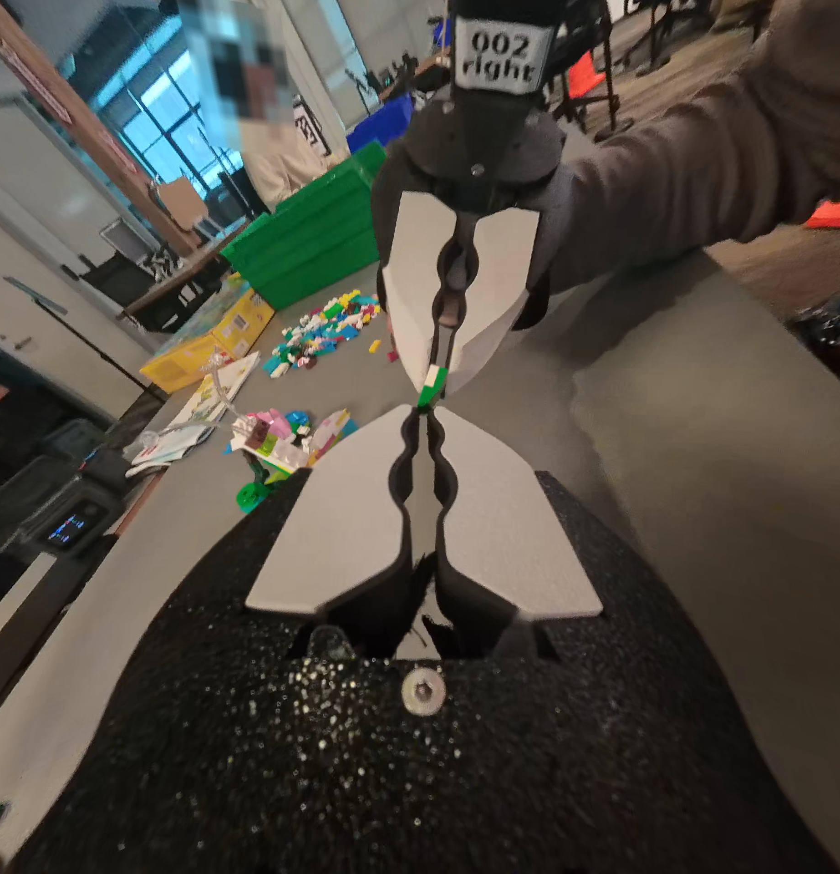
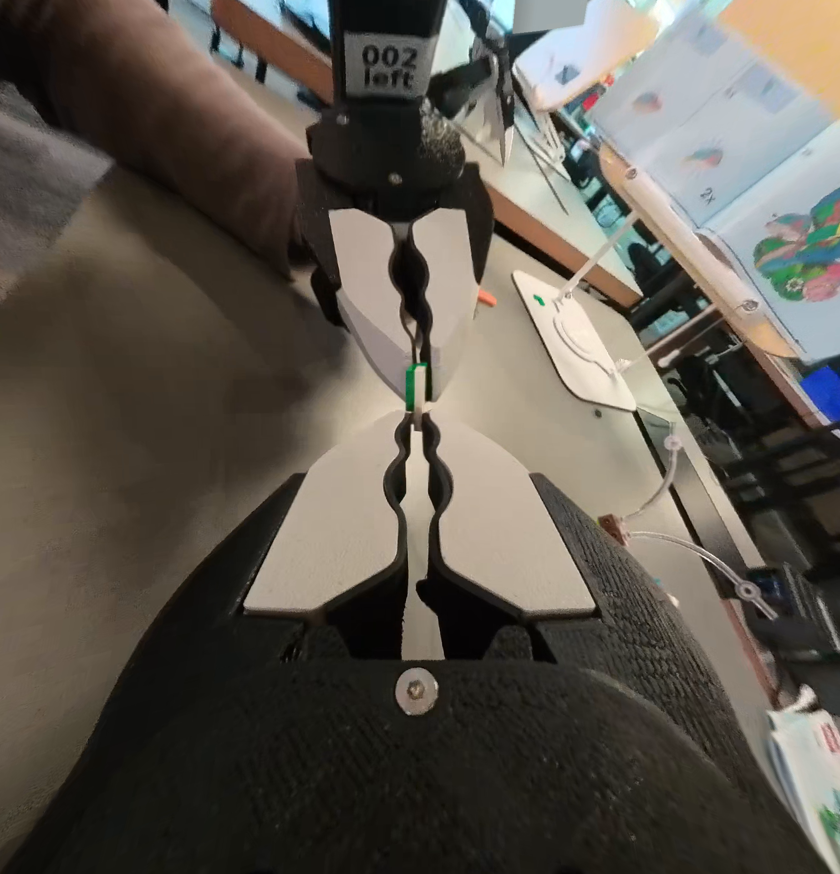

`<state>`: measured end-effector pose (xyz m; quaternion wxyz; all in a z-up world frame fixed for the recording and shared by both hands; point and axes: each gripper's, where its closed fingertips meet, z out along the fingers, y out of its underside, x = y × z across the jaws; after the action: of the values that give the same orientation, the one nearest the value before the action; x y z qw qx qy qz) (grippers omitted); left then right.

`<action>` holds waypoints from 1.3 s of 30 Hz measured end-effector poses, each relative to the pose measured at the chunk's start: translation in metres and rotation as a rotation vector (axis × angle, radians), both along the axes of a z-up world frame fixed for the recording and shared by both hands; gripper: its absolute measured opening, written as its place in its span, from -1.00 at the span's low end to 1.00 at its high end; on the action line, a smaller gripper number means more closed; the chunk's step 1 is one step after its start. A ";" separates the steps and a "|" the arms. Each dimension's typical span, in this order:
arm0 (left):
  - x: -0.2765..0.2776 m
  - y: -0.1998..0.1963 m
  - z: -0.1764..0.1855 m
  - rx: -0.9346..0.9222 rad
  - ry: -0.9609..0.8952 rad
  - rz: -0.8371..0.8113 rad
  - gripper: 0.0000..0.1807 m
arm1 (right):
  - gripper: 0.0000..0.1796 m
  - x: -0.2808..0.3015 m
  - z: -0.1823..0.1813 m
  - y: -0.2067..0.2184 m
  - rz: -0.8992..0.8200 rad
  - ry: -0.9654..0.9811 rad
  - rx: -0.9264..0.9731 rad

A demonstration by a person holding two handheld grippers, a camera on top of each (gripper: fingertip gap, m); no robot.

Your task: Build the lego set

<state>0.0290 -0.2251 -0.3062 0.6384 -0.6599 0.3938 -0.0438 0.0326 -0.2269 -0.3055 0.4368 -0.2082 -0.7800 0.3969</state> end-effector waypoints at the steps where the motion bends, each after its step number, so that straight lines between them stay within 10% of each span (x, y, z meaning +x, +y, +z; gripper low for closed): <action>1: 0.001 -0.001 0.003 0.018 -0.006 -0.008 -0.97 | -0.98 0.001 0.002 -0.001 0.010 0.008 -0.017; 13: 0.010 -0.008 0.014 0.035 -0.078 -0.060 -0.93 | -0.98 0.005 0.005 -0.004 0.044 0.016 -0.051; 32: -0.028 0.012 0.012 0.044 -0.115 0.218 -0.97 | -0.98 -0.005 -0.008 0.043 -0.410 0.082 0.029; 39: -0.027 0.017 0.003 0.023 -0.118 0.226 -0.96 | -0.98 0.090 -0.024 0.153 -0.801 -0.166 -0.058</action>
<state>0.0021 -0.2086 -0.3033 0.6689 -0.6889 0.2792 -0.0057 0.1226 -0.0735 -0.3297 0.4865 -0.5390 -0.6582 0.1989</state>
